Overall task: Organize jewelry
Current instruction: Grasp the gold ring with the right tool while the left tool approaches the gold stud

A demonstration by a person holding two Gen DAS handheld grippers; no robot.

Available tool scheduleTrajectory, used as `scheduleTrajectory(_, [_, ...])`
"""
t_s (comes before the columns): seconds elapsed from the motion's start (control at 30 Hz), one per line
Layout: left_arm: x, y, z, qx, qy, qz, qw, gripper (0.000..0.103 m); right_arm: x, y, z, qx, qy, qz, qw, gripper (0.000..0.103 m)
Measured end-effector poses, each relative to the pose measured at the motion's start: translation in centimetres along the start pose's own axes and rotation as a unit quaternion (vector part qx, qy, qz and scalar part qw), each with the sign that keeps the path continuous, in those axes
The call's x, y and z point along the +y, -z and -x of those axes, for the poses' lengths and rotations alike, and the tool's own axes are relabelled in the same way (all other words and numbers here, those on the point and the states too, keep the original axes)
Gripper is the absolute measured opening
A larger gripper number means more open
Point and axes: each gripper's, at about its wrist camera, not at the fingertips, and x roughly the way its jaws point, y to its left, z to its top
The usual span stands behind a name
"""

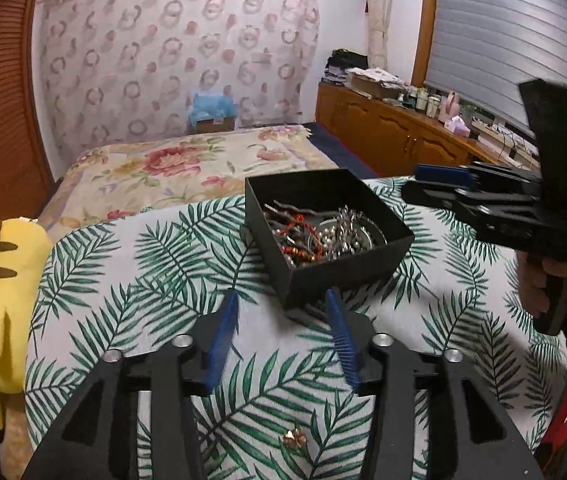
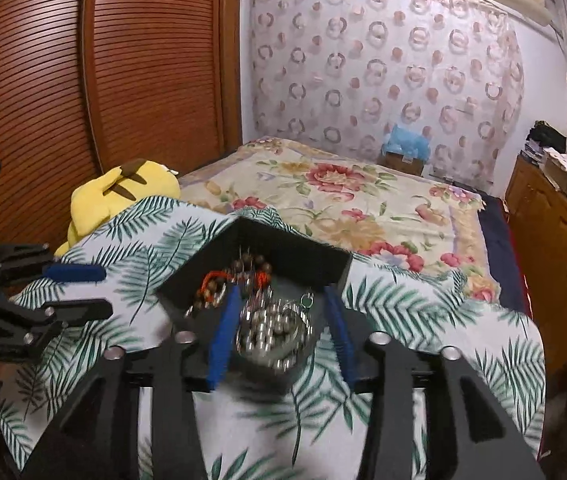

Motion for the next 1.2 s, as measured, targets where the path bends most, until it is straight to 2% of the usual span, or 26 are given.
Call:
scheduleTrajectory(0.17, [-0.8, 1.3, 0.0, 0.006, -0.006, -0.011, 0.9999, 0.079, 0.0, 3.2, 2.0, 0.004, -0.012, -0.019, 1.000, 0.063])
scheduleTrajectory(0.23, [-1.3, 1.9, -0.2, 0.012, -0.009, -0.018, 0.9997, 0.087, 0.0, 4.2, 2.6, 0.005, -0.017, -0.023, 1.000, 0.066])
scheduleTrajectory(0.37, [-2.0, 3.2, -0.7, 0.029, -0.014, -0.028, 0.9991, 0.091, 0.3, 5.8, 3.3, 0.012, -0.020, -0.028, 0.999, 0.069])
scheduleTrajectory(0.57, [-2.0, 4.5, -0.9, 0.049, -0.012, -0.025, 0.9984, 0.093, 1.5, 7.7, 3.9, 0.026, -0.028, -0.028, 0.999, 0.069])
scheduleTrajectory(0.8, [-1.5, 6.2, -0.1, 0.071, -0.009, -0.022, 0.9972, 0.093, 3.5, 10.2, 3.7, 0.067, -0.027, 0.001, 0.997, 0.069])
scheduleTrajectory(0.93, [-1.1, 7.1, 0.7, 0.076, 0.002, -0.015, 0.9970, 0.093, 4.1, 11.2, 3.3, 0.089, -0.034, 0.011, 0.995, 0.057])
scheduleTrajectory(1.03, [-1.0, 7.6, 1.4, 0.075, -0.004, -0.018, 0.9970, 0.093, 4.5, 11.8, 3.0, 0.102, -0.039, 0.017, 0.994, 0.047])
scheduleTrajectory(1.1, [-0.9, 7.9, 1.7, 0.074, -0.001, -0.016, 0.9971, 0.093, 4.8, 12.0, 2.8, 0.108, -0.039, 0.024, 0.993, 0.045])
scheduleTrajectory(1.13, [-0.9, 8.0, 1.8, 0.074, 0.002, -0.016, 0.9972, 0.089, 4.9, 12.1, 2.7, 0.110, -0.040, 0.027, 0.993, 0.045])
scheduleTrajectory(1.17, [-1.0, 8.0, 1.8, 0.074, 0.005, -0.016, 0.9971, 0.079, 5.1, 12.0, 2.6, 0.111, -0.040, 0.029, 0.993, 0.044])
scheduleTrajectory(1.2, [-1.1, 8.1, 1.8, 0.077, 0.008, -0.016, 0.9968, 0.075, 5.2, 12.0, 2.5, 0.112, -0.041, 0.031, 0.992, 0.044])
